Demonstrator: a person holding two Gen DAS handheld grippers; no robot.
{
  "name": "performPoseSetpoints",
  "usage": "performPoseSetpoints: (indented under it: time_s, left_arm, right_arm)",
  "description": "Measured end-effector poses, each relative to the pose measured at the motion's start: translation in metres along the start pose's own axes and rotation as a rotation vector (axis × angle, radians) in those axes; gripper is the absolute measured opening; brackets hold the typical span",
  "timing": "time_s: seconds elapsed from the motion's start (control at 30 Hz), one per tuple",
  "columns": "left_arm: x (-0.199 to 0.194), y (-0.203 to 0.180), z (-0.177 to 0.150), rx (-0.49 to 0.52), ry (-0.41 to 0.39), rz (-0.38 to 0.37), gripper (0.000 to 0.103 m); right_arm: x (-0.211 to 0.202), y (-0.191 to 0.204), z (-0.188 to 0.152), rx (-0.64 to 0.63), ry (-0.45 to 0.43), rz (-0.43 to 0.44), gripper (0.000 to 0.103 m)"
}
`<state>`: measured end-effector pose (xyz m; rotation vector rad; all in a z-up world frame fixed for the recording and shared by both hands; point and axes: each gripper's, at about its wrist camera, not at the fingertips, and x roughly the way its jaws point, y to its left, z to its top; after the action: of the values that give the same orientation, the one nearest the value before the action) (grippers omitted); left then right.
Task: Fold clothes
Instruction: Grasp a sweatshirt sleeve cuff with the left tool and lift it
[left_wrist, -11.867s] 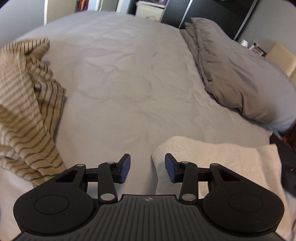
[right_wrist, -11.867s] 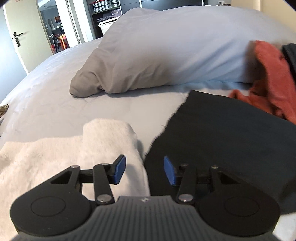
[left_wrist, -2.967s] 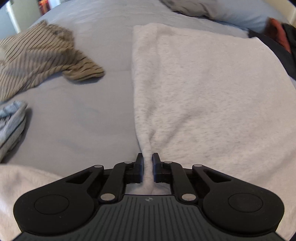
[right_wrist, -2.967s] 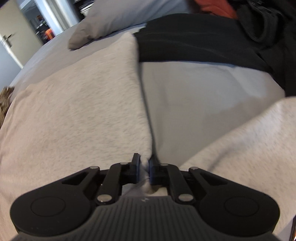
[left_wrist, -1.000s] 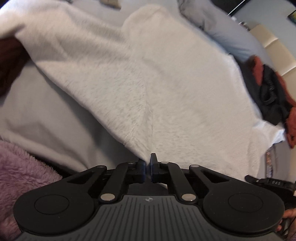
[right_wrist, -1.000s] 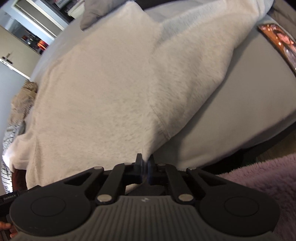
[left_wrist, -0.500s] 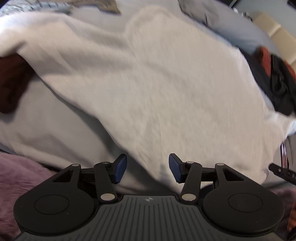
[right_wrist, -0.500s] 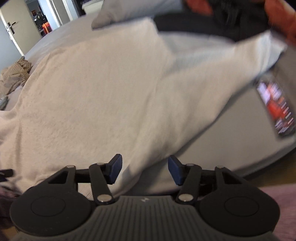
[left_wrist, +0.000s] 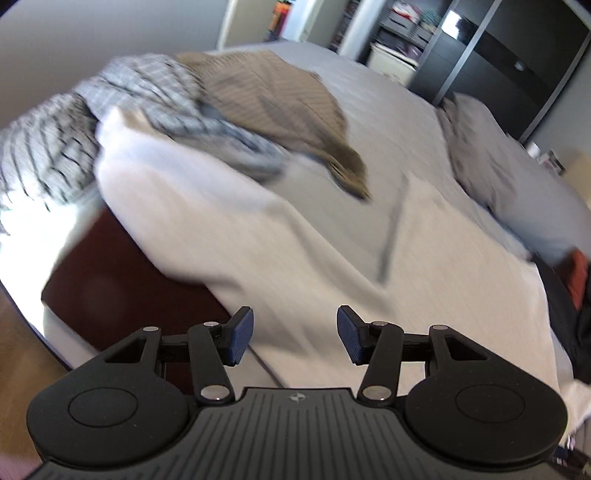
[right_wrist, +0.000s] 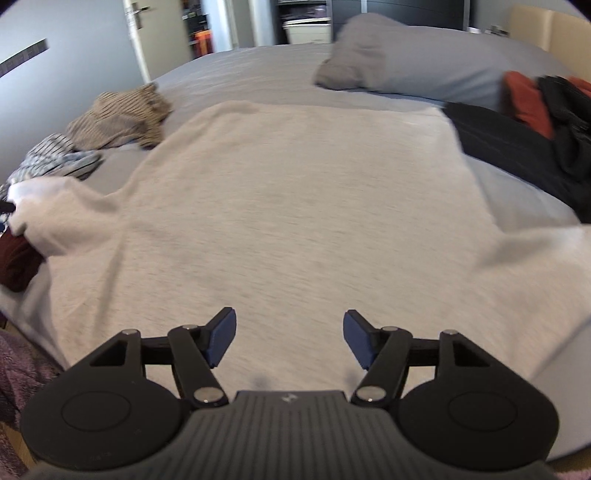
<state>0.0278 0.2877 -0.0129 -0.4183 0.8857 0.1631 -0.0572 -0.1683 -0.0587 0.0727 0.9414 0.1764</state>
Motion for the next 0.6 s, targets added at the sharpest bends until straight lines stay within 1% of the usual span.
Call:
performPoseSetpoints:
  time_s: [0.1, 0.2, 0.27, 0.33, 0.4, 0.5, 0.6]
  left_arm:
    - [0.004, 0.038, 0.032, -0.056, -0.041, 0.045, 0.048]
    - [0.013, 0.080, 0.065, -0.115, -0.101, 0.094, 0.047]
    - [0.024, 0.113, 0.081, -0.175, -0.115, 0.101, 0.044]
    - [0.040, 0.139, 0.091, -0.235, -0.108, 0.097, 0.041]
    - [0.055, 0.155, 0.096, -0.241, -0.097, 0.115, 0.038]
    - [0.076, 0.168, 0.101, -0.233, -0.068, 0.121, 0.038]
    - [0.089, 0.178, 0.103, -0.279, -0.083, 0.090, 0.038]
  right_arm:
    - [0.008, 0.014, 0.007, -0.032, -0.002, 0.023, 0.068]
    - [0.019, 0.026, 0.012, -0.071, 0.007, 0.041, 0.069]
    - [0.024, 0.035, 0.013, -0.097, 0.016, 0.047, 0.069]
    - [0.029, 0.042, 0.014, -0.122, 0.024, 0.053, 0.069]
    - [0.033, 0.047, 0.016, -0.145, 0.026, 0.054, 0.069]
    - [0.039, 0.051, 0.017, -0.165, 0.032, 0.049, 0.069]
    - [0.047, 0.052, 0.018, -0.166, 0.053, 0.042, 0.069]
